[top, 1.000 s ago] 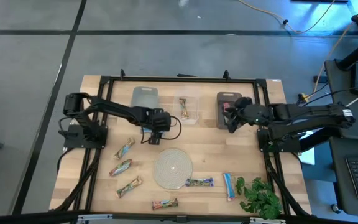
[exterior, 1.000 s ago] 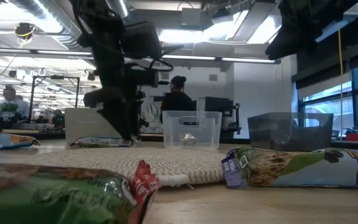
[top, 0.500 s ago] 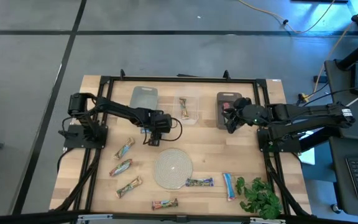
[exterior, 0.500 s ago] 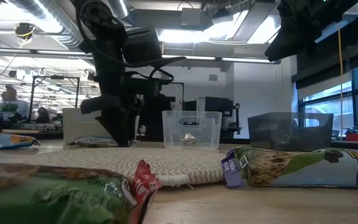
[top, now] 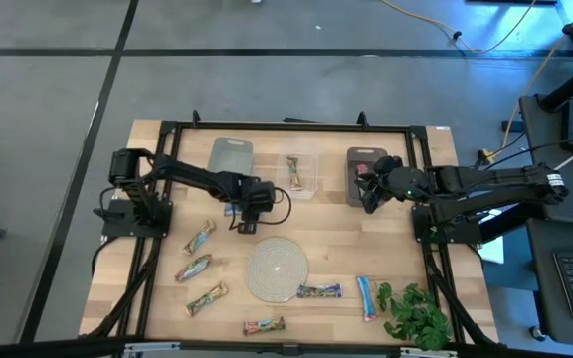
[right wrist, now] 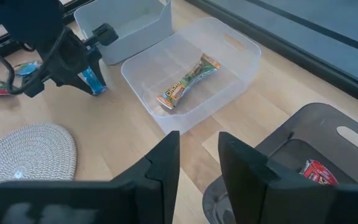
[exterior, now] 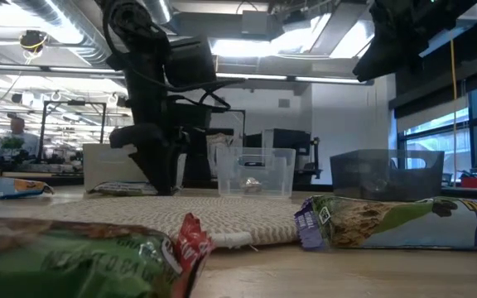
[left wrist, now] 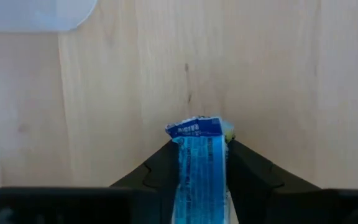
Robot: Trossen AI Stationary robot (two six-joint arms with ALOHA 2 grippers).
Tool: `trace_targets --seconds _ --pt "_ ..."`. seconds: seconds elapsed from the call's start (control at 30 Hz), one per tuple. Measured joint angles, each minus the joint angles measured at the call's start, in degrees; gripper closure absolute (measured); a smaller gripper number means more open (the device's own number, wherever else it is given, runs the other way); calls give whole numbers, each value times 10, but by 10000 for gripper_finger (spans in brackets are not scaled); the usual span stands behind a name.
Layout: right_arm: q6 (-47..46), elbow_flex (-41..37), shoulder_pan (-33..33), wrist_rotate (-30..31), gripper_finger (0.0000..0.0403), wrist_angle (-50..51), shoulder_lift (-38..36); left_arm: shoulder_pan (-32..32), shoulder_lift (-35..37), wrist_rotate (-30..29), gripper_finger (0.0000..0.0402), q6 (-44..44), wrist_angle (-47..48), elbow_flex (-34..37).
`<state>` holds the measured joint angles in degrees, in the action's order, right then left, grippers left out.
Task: Pick and place Granola Bars by type
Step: Put the blue granola bar into the gray bin
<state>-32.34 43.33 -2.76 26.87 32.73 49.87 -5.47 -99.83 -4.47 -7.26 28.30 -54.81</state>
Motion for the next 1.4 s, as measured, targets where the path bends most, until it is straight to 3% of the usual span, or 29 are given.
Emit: trace_targets --seconds 0.2,0.43,0.63,0.83,1.0,1.4 --pt "-1 0 0 0 289 14 0 1 5 6 295 38 101 -79" --pt "-2 0 0 0 289 21 0 -26 7 22 295 125 272 -218" --pt "-1 0 0 0 289 20 0 -89 51 2 295 126 293 -274" --pt "-1 0 0 1 289 20 0 -189 113 -5 295 180 285 -247" --pt "0 0 0 5 289 19 0 -250 129 -7 295 248 220 -185" --pt "-2 0 0 6 289 19 0 -310 107 -7 292 308 88 -40"
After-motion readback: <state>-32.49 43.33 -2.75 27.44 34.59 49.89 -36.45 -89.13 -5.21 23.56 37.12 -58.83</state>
